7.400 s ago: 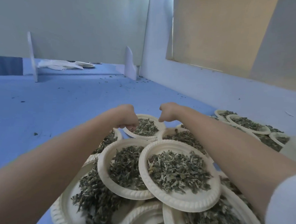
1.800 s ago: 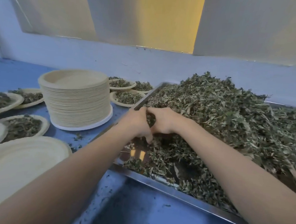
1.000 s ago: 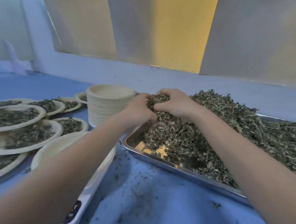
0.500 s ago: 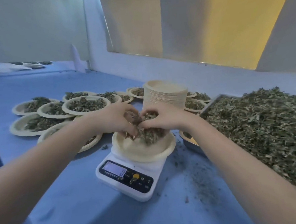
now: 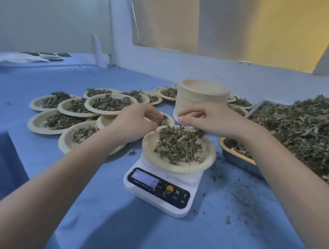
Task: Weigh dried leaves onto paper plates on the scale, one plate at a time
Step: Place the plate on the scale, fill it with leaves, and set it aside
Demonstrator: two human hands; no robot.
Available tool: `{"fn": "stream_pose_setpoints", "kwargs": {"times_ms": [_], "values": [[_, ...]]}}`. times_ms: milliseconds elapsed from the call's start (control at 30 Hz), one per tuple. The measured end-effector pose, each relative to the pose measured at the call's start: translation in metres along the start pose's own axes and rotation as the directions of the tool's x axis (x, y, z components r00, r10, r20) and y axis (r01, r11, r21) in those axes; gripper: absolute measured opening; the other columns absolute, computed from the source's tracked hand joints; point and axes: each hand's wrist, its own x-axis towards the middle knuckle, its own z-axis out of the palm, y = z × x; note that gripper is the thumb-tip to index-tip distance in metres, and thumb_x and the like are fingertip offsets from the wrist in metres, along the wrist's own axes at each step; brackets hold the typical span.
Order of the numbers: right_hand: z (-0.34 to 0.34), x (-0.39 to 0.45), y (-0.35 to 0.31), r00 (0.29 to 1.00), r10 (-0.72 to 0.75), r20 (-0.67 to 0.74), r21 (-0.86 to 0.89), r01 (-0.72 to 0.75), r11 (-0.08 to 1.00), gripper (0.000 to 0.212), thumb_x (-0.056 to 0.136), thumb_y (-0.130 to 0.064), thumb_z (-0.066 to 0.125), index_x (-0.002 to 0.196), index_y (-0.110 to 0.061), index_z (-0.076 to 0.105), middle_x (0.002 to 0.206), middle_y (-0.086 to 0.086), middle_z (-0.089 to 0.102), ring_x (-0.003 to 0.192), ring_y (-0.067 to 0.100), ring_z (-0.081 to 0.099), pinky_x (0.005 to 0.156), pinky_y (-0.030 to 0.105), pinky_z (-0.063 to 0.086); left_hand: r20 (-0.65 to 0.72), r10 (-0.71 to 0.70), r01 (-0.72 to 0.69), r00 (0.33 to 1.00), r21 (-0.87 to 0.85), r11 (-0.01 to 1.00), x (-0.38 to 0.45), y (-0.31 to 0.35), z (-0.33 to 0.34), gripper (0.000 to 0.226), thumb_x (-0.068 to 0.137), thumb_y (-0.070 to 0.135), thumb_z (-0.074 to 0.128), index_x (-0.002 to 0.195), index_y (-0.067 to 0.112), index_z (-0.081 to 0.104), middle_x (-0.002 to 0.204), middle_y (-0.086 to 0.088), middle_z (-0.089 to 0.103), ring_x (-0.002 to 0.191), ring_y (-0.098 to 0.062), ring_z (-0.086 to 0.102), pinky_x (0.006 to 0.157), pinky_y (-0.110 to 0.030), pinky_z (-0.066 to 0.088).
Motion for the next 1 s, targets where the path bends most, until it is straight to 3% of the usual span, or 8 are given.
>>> {"fn": "stream_pose_setpoints", "kwargs": {"times_ms": [100, 233, 400, 500, 567, 767, 867, 1000], "values": [[0.003, 0.002, 0.004, 1.000, 0.005, -0.022, 0.009, -0.005, 1.000, 0.026, 0.085, -0.041, 0.067, 0.110, -0.035, 0.067, 0.100, -0.011, 0.069, 0.094, 0.003, 0.063, 0.085, 0.022, 0.049, -0.058, 0.007, -0.010, 0.998, -0.047, 0.999, -0.002, -0.008, 0.003, 0.024, 0.084, 0.009, 0.057, 0.098, 0.026, 0.066, 0.098, 0.014, 0.066, 0.081, -0.003, 0.057, 0.083, -0.030, 0.049], [0.003, 0.004, 0.010, 0.996, -0.006, -0.091, 0.023, 0.008, 1.000, 0.020, 0.083, -0.021, 0.072, 0.102, -0.027, 0.072, 0.089, -0.011, 0.072, 0.085, -0.004, 0.063, 0.070, 0.004, 0.044, -0.128, 0.012, -0.025, 0.992, -0.106, 0.994, -0.004, -0.012, 0.005, 0.025, 0.084, 0.008, 0.056, 0.095, 0.028, 0.067, 0.094, 0.015, 0.066, 0.080, -0.002, 0.057, 0.081, -0.027, 0.047], [0.008, 0.002, 0.005, 0.990, -0.017, -0.137, 0.031, 0.021, 0.999, 0.017, 0.086, -0.034, 0.066, 0.102, -0.033, 0.071, 0.089, -0.013, 0.071, 0.080, 0.003, 0.066, 0.079, 0.018, 0.050, -0.155, 0.021, -0.041, 0.988, -0.126, 0.991, -0.004, -0.012, 0.007, 0.026, 0.084, 0.009, 0.055, 0.091, 0.031, 0.066, 0.090, 0.016, 0.066, 0.071, 0.004, 0.055, 0.070, -0.017, 0.043], [0.020, 0.003, -0.001, 1.000, -0.007, -0.008, -0.154, 0.006, 0.988, 0.047, 0.080, -0.067, 0.053, 0.120, -0.043, 0.057, 0.113, -0.010, 0.064, 0.102, 0.009, 0.058, 0.079, 0.024, 0.043, -0.152, 0.017, -0.039, 0.988, -0.144, 0.989, -0.004, -0.010, 0.011, 0.025, 0.083, 0.009, 0.055, 0.093, 0.029, 0.067, 0.090, 0.015, 0.067, 0.072, 0.000, 0.057, 0.075, -0.024, 0.051], [0.034, 0.007, -0.001, 0.999, 0.000, 0.045, -0.327, 0.015, 0.945, 0.062, 0.078, -0.073, 0.048, 0.131, -0.042, 0.047, 0.122, -0.002, 0.057, 0.111, 0.018, 0.053, 0.085, 0.032, 0.043, -0.145, 0.008, -0.032, 0.989, -0.160, 0.987, -0.005, -0.010, 0.013, 0.025, 0.083, 0.009, 0.055, 0.094, 0.028, 0.067, 0.090, 0.014, 0.066, 0.074, -0.002, 0.057, 0.082, -0.031, 0.053], [0.048, 0.014, 0.002, 0.976, -0.208, -0.068, -0.368, 0.169, 0.914, 0.024, 0.096, -0.034, 0.051, 0.113, -0.021, 0.062, 0.101, 0.005, 0.057, 0.097, 0.021, 0.054, 0.075, 0.026, 0.036, -0.142, 0.001, -0.025, 0.990, -0.168, 0.986, -0.008, -0.009, 0.015, 0.026, 0.083, 0.006, 0.055, 0.094, 0.026, 0.067, 0.090, 0.014, 0.065, 0.077, -0.001, 0.055, 0.090, -0.039, 0.051], [0.039, 0.016, 0.002, 0.950, -0.266, -0.166, -0.374, 0.189, 0.908, 0.024, 0.096, -0.032, 0.050, 0.109, -0.017, 0.065, 0.103, 0.004, 0.064, 0.096, 0.018, 0.056, 0.072, 0.021, 0.030, -0.157, 0.001, -0.025, 0.988, -0.155, 0.988, -0.008, -0.008, 0.016, 0.026, 0.083, 0.005, 0.056, 0.096, 0.024, 0.068, 0.088, 0.015, 0.064, 0.074, 0.002, 0.054, 0.090, -0.037, 0.051], [0.026, 0.014, 0.001, 0.924, -0.289, -0.251, -0.318, 0.204, 0.926, 0.026, 0.097, -0.031, 0.050, 0.108, -0.014, 0.066, 0.103, 0.001, 0.067, 0.094, 0.015, 0.058, 0.073, 0.020, 0.033, -0.159, -0.014, -0.016, 0.987, -0.184, 0.983, -0.008, -0.003, 0.019, 0.026, 0.084, 0.005, 0.055, 0.096, 0.024, 0.068, 0.091, 0.011, 0.065, 0.074, -0.010, 0.057, 0.085, -0.041, 0.053]]}}
